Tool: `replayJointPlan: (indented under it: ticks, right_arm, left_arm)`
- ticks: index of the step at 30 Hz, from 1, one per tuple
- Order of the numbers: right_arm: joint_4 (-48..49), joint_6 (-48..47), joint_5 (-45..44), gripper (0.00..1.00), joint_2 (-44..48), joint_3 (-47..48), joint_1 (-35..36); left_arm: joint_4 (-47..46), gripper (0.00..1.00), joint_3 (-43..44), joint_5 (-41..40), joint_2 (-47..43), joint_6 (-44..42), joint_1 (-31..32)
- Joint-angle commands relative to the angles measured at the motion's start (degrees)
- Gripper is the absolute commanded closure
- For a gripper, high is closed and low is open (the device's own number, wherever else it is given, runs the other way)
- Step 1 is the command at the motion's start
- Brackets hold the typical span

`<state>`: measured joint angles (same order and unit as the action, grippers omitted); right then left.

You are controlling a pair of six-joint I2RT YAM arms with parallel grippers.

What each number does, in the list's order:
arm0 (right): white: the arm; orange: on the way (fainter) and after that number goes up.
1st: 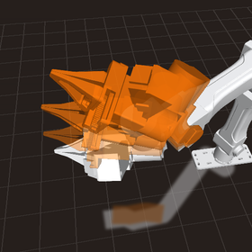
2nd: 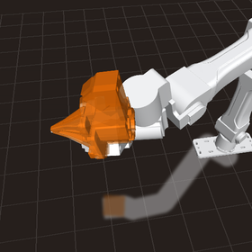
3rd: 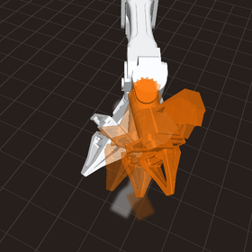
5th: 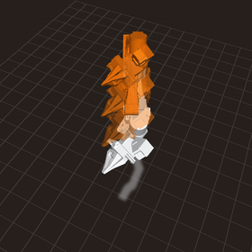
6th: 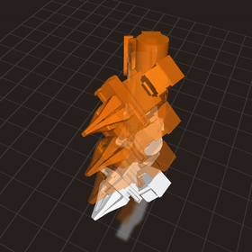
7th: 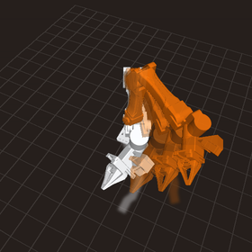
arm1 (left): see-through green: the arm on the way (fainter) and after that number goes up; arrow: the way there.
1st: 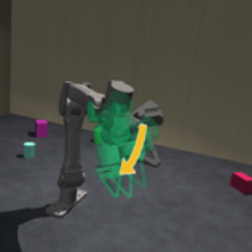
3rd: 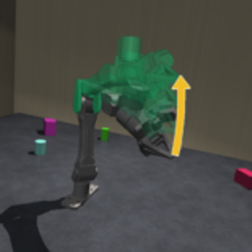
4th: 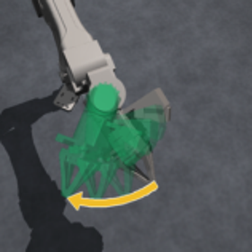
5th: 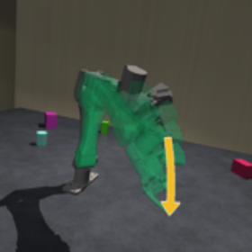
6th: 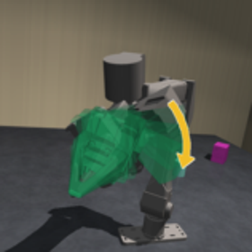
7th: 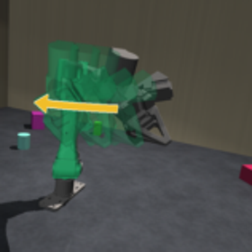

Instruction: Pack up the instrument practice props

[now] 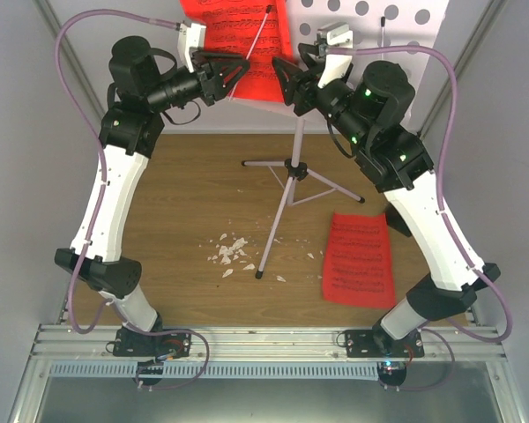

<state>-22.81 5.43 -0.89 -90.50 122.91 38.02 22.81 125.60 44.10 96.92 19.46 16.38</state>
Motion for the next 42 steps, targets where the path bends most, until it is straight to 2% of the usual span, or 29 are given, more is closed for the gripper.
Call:
replayJointPlan:
  ticks: [1,10,17,23,28,33,42]
  right_arm:
    - [1.94,0.02,-0.45,0.42,-1.43,1.97,-0.97]
    - [2.11,0.46,0.41,0.51,-3.41,3.98,-1.02]
    - [1.97,0.64,0.65,0.63,-4.31,4.94,-1.06]
    - [1.81,0.4,-0.05,0.85,-5.01,5.48,-1.11]
    - [1.1,1.32,-3.76,0.98,-4.97,5.41,-1.17]
    - [0.97,1.83,-6.47,1.0,-4.34,5.01,-1.2]
    - [2.93,2.32,-8.99,0.99,-1.64,1.92,-1.25]
  left_arm:
    - [-4.09,0.65,3.5,2.13,1.96,1.01,0.27]
    - [-6.11,0.65,4.48,2.75,3.74,1.22,2.47]
    - [-7.6,0.79,4.62,2.14,3.84,0.77,3.14]
    - [-8.02,0.99,2.84,0.46,2.18,-2.43,3.23]
    - [-16.53,1.0,-7.18,0.01,-2.96,-4.98,3.26]
    - [-26.3,1.0,-15.75,0.46,-7.37,-7.07,3.25]
    - [-25.47,1.0,-15.65,-0.34,-6.51,-7.0,3.23]
